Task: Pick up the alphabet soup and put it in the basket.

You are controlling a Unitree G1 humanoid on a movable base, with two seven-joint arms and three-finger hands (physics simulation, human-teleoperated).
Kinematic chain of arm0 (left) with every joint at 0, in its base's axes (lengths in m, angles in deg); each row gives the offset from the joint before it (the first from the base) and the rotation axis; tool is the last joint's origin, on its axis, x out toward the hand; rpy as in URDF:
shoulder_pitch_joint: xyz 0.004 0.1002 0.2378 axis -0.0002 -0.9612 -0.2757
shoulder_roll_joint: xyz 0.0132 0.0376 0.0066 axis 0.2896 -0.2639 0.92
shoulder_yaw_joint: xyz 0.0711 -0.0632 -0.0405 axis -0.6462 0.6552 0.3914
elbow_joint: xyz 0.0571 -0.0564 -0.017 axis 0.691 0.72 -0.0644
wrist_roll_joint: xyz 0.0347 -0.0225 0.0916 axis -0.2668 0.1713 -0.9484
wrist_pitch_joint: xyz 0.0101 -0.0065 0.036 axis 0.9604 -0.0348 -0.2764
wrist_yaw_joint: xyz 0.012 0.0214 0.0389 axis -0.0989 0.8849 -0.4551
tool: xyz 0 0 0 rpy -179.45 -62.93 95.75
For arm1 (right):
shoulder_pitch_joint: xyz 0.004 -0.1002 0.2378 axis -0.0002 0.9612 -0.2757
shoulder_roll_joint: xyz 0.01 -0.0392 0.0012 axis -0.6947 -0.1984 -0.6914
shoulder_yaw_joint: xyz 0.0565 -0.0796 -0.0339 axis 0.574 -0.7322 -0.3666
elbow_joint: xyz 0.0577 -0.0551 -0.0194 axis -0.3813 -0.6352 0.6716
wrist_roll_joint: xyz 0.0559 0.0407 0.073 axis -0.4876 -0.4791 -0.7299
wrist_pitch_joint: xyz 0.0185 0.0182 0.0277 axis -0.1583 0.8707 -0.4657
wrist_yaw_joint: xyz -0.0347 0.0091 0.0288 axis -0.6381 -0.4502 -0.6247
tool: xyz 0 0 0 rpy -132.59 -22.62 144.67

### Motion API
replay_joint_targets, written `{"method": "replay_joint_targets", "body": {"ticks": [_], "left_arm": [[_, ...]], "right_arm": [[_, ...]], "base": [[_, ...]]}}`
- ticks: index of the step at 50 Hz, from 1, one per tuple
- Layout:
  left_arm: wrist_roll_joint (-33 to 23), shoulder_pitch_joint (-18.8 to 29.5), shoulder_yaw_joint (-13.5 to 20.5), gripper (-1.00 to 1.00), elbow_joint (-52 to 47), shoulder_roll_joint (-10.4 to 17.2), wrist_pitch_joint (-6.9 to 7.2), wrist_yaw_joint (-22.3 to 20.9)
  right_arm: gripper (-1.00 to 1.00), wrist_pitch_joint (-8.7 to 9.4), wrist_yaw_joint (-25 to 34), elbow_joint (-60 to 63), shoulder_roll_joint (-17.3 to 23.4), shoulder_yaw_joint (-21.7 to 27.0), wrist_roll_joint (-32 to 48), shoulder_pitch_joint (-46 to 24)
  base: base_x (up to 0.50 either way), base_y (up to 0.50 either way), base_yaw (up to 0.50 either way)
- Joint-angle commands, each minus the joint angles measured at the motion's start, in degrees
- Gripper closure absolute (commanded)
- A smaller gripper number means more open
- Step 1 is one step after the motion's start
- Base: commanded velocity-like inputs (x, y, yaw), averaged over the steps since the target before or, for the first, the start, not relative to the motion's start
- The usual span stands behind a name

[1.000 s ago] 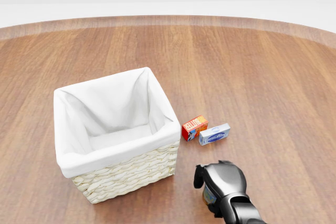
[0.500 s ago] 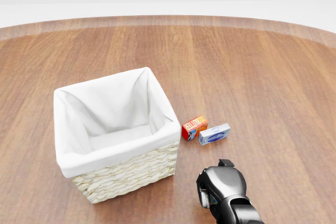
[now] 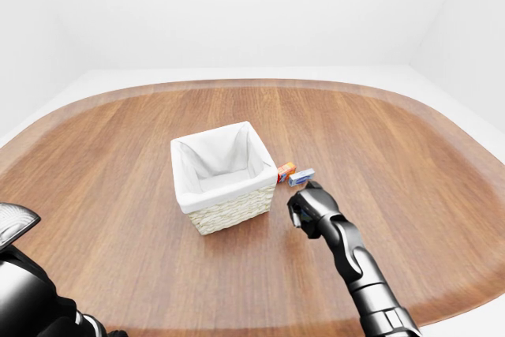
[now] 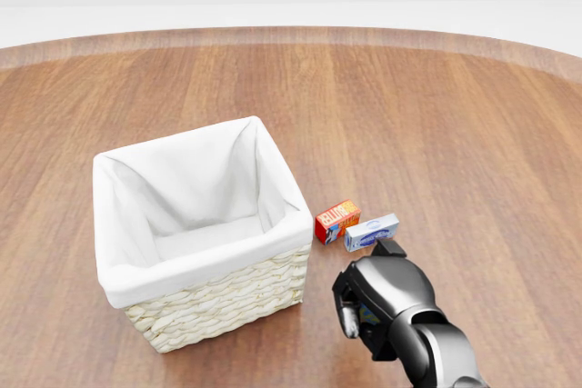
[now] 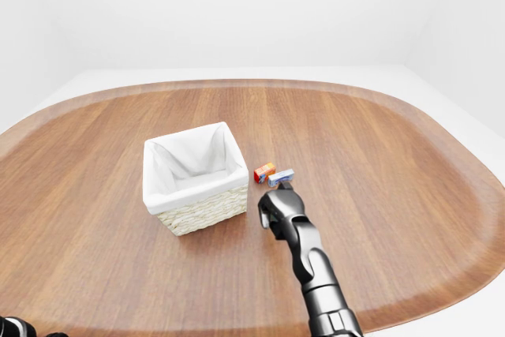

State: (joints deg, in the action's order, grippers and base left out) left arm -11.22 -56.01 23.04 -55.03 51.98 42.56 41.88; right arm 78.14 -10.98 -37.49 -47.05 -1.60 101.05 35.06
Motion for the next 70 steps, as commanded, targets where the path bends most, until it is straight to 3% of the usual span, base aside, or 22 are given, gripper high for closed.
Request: {"method": "replay_joint_targets", "body": {"ticks": [1, 5, 6, 12, 22, 23, 24, 27, 35, 54, 70], "left_arm": [[0.07, 0.01, -0.16, -1.0, 0.0, 0.09, 0.0, 0.13], [0.07, 0.01, -0.16, -1.0, 0.0, 0.09, 0.0, 0.12], [-0.01, -0.32, -0.44, -1.0, 0.0, 0.18, 0.0, 0.1], [-0.12, -0.26, -0.21, -1.0, 0.0, 0.01, 0.0, -0.05], [-0.51, -0.17, -0.18, -1.0, 0.0, -0.25, 0.0, -0.41], [-0.53, -0.05, -0.05, -1.0, 0.0, -0.32, 0.0, -0.47], [-0.73, 0.11, 0.14, -1.0, 0.13, -0.43, 0.0, -0.58], [-0.66, 0.18, 0.12, -1.0, 0.03, -0.2, 0.0, -0.45], [-0.03, -0.04, 0.34, -1.0, 0.0, 0.09, 0.0, 0.02], [0.81, -0.37, 0.23, -1.0, 0.0, 0.34, 0.0, 0.58], [0.26, -0.22, 0.09, -1.0, 0.0, -0.17, 0.0, 0.14]], "right_arm": [[0.91, 4.47, 17.21, 22.35, 0.1, 2.11, -0.71, 2.92], [0.91, 4.32, 17.28, 22.35, -0.03, 2.26, -0.59, 2.93], [0.91, 6.19, 27.1, 37.18, 1.08, 3.44, -0.63, -0.31], [0.91, 6.19, 27.1, 43.48, 1.35, 5.94, 1.25, -3.89], [0.91, 6.19, 27.1, 43.52, 1.04, 6.23, 1.46, -3.94], [0.91, 6.19, 27.1, 44.72, 1.89, 6.88, 1.87, -7.05], [0.92, 6.19, 27.1, 46.16, 1.87, 7.95, 1.67, -14.86], [0.92, 6.19, 27.1, 46.04, 2.8, 8.62, 1.16, -19.71], [0.98, 6.19, 27.1, 45.15, 4.51, 8.7, -0.46, -24.48], [0.96, 6.19, 27.1, 42.08, 4.57, 7.94, -1.77, -26.58], [1.0, 6.19, 27.1, 44.0, 4.08, 7.57, -0.68, -22.19]], "base": [[0.0, 0.0, 0.0], [0.0, 0.0, 0.0], [0.0, 0.0, 0.0], [0.0, 0.0, 0.0], [0.0, 0.0, 0.0], [0.0, 0.0, 0.0], [0.0, 0.0, 0.0], [0.0, 0.0, 0.0], [0.0, 0.0, 0.0], [0.0, 0.0, 0.0], [0.0, 0.0, 0.0]]}}
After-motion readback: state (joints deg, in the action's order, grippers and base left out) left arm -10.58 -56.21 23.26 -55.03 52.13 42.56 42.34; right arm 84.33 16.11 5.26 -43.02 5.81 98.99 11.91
